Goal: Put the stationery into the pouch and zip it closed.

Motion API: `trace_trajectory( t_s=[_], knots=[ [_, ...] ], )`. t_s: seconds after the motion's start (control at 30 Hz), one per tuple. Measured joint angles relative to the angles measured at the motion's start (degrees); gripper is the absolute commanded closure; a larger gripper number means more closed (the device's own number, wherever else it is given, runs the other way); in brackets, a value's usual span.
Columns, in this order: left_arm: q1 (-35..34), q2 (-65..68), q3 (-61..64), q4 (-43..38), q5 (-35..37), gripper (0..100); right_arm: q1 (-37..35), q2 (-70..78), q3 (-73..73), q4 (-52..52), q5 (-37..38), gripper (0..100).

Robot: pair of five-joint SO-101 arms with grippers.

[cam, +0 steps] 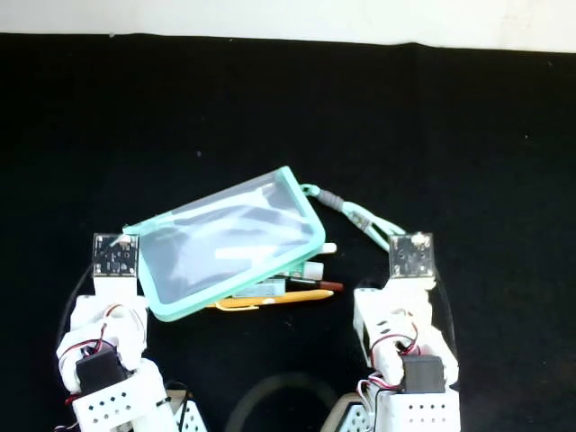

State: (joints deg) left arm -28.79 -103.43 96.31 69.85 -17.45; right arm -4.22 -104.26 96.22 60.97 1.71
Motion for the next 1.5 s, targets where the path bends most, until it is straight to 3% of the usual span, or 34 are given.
trace_trajectory(
  t_s=[0.37,0.53,0.73,0.83,1.03,1.2,1.5],
  knots=[
    [0.00,0.09,-1.41,-0.18,0.00,99,0.00,0.00,0.00,-0.88,0.00,98.9],
    [0.00,0.09,-6.59,2.64,0.00,99,0.18,0.00,-1.58,3.87,2.73,98.9],
    [0.00,0.00,-9.93,3.69,-0.09,99,-0.09,-0.35,-8.62,9.32,9.58,98.9],
    [0.09,0.00,-11.69,3.96,-0.09,99,0.00,-0.62,-12.75,10.02,9.85,98.1],
    [0.88,-0.18,-15.21,6.68,-0.09,93,-0.09,-0.79,-20.57,15.03,9.85,84.1],
    [5.36,-0.44,-19.52,12.66,-0.09,92,-0.09,-0.88,-27.25,19.52,9.85,84.1],
    [6.68,-0.53,-26.11,13.36,-0.09,92,-0.09,-0.88,-40.70,24.44,9.85,84.0]
  ],
)
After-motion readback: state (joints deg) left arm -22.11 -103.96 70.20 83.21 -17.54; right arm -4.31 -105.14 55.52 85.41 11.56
